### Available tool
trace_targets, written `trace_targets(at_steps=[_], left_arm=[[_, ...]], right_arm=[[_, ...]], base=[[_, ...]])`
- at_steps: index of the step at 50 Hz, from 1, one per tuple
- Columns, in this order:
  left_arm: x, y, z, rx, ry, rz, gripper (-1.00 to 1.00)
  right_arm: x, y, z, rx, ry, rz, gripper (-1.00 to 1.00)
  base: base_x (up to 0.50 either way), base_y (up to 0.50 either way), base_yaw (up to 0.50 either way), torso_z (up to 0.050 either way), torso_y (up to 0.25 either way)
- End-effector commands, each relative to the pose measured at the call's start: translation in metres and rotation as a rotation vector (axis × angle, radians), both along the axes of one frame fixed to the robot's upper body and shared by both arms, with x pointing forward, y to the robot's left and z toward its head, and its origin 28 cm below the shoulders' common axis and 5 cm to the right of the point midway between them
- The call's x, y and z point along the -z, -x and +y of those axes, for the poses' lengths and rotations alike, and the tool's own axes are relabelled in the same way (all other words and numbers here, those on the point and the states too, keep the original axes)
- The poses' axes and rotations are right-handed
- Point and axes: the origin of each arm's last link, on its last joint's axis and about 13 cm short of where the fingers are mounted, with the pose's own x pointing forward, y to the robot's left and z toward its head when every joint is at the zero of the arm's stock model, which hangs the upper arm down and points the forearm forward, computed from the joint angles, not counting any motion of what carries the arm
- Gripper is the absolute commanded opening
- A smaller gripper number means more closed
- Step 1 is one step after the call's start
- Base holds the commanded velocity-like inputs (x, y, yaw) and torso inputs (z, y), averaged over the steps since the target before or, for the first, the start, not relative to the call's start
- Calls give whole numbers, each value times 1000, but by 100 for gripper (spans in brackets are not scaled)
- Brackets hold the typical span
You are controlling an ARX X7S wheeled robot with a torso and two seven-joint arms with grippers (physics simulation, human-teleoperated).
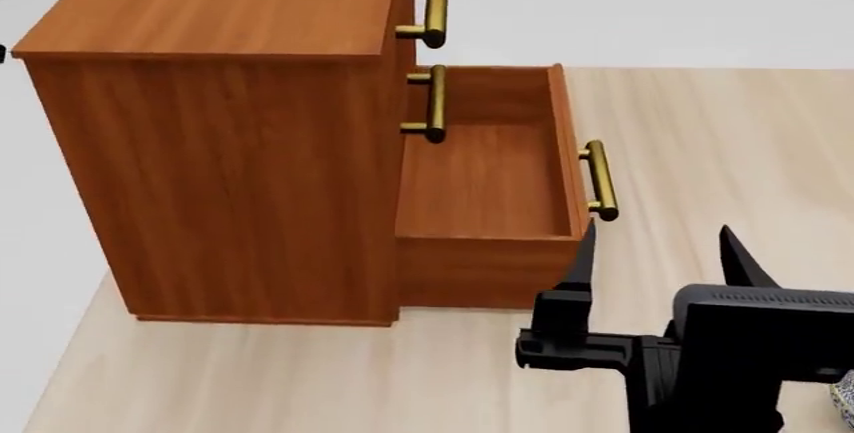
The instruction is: Close the bottom drawer of the cabinet and open the top drawer.
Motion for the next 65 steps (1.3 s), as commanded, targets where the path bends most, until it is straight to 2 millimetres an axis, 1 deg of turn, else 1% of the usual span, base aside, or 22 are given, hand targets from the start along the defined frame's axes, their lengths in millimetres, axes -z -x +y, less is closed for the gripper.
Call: trace_targets(at_steps=[1,27,48,65], left_arm=[[1,0,-1,13,3,9,100],[-1,1,-1,31,17,5,100],[-2,3,-1,25,5,5,100],[-4,2,-2,23,0,8,100]], right_arm=[[0,1,-1,2,-3,-2,100],[0,1,0,-4,-10,4,100],[-2,2,1,-4,-9,-7,100],[-4,2,0,-3,-12,-10,100]], base=[[465,0,0,0,0],[466,0,0,0,1],[-3,0,0,0,1],[0,0,0,0,-138]])
